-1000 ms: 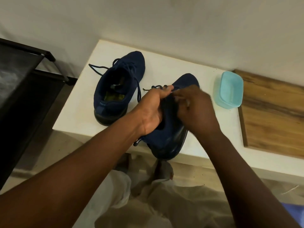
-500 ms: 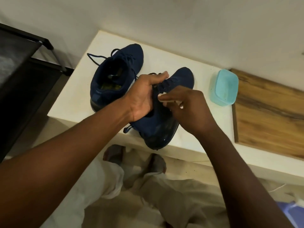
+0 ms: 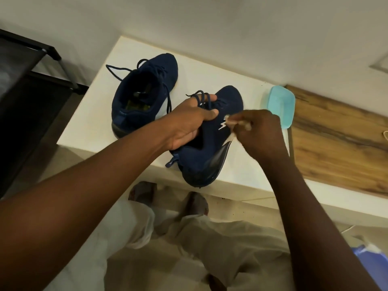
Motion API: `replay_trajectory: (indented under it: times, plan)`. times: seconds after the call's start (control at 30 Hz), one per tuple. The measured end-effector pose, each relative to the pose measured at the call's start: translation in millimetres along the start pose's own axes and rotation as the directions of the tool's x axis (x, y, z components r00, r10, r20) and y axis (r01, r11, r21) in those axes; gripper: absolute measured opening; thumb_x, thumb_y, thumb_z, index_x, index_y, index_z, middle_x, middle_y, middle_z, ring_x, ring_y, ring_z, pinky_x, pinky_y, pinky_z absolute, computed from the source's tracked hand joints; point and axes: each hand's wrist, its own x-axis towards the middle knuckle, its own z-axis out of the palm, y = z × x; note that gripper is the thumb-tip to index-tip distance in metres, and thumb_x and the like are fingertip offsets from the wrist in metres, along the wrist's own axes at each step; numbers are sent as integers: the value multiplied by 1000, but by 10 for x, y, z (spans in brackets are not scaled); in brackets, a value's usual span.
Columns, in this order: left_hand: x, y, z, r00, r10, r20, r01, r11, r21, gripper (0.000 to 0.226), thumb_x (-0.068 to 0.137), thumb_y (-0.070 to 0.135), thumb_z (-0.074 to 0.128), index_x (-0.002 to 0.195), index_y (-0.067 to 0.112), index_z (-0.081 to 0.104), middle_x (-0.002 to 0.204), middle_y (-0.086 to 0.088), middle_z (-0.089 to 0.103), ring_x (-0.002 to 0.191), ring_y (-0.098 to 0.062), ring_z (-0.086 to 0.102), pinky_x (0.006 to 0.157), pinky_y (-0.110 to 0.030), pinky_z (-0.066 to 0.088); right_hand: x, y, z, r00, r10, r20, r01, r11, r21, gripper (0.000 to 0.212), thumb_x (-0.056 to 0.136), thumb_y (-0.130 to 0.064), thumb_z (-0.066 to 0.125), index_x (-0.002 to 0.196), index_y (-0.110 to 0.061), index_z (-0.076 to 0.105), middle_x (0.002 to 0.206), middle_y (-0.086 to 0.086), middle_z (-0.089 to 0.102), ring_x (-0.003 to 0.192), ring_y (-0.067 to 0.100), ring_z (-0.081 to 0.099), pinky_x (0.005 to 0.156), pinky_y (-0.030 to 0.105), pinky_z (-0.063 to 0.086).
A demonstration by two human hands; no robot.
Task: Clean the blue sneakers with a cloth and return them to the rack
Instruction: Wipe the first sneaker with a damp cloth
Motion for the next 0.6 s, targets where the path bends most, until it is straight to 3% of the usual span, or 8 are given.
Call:
replay_trajectory:
  times: [0.1, 0.2, 0.3, 0.37, 0.47, 0.53, 0.6]
  plan:
    - [-7, -1, 39, 999, -15, -35, 15, 1000, -6, 46, 93, -15, 54, 134, 6, 56, 119, -19, 68, 106, -28, 68, 96, -40, 58, 58, -109, 99, 997, 20, -80, -20, 1000, -8, 25, 87, -9, 62, 108, -14, 75, 106, 4, 72, 97, 17, 64, 85, 24, 48]
    - [-4, 42, 29, 997, -24, -74, 21, 999, -43, 48, 93, -18, 47, 135, 3, 55, 110, -18, 69, 96, -25, 69, 86, -35, 59, -24, -295, 69, 992, -87, 95, 80, 994, 69, 25, 81, -6, 65, 100, -17, 77, 94, -6, 70, 87, 9, 62, 76, 12, 44]
    - [-7, 52, 2, 997, -33, -72, 30, 999, -43, 46, 95, -16, 44, 133, 6, 57, 108, -16, 69, 92, -23, 69, 81, -32, 60, -148, -317, -22, 965, -94, 246, 58, 987, 148, 23, 80, -8, 69, 96, -23, 79, 88, -14, 70, 83, 1, 63, 68, 3, 42]
    - [-1, 30, 24, 998, -33, -56, 31, 999, -38, 46, 95, -16, 44, 132, 6, 58, 116, -19, 68, 98, -25, 69, 86, -35, 60, -124, -239, -22, 984, -29, 174, 11, 995, 103, 22, 81, -9, 68, 94, -23, 78, 89, -12, 70, 85, 4, 64, 69, 8, 44]
    - [7, 16, 51, 999, -21, -47, 19, 999, -48, 45, 94, -17, 44, 131, 5, 57, 116, -21, 67, 101, -28, 68, 87, -37, 60, -6, -195, 38, 995, 86, -43, -87, 996, -12, 25, 85, -11, 63, 106, -19, 75, 106, -2, 70, 98, 12, 62, 79, 17, 40]
    - [6, 15, 47, 998, -20, -51, 17, 998, -56, 45, 95, -16, 43, 131, 5, 57, 115, -20, 67, 100, -27, 68, 87, -36, 60, -10, -251, 57, 998, 54, -24, -54, 999, 2, 28, 85, -11, 64, 110, -19, 74, 112, 2, 68, 103, 16, 61, 84, 19, 40]
    - [9, 17, 16, 998, -21, -56, 19, 999, -40, 44, 96, -15, 43, 132, 7, 58, 115, -19, 68, 97, -25, 69, 82, -33, 61, -91, -311, 39, 991, -62, 115, 54, 996, 65, 27, 82, -10, 66, 105, -21, 77, 104, -2, 69, 93, 12, 62, 80, 20, 45]
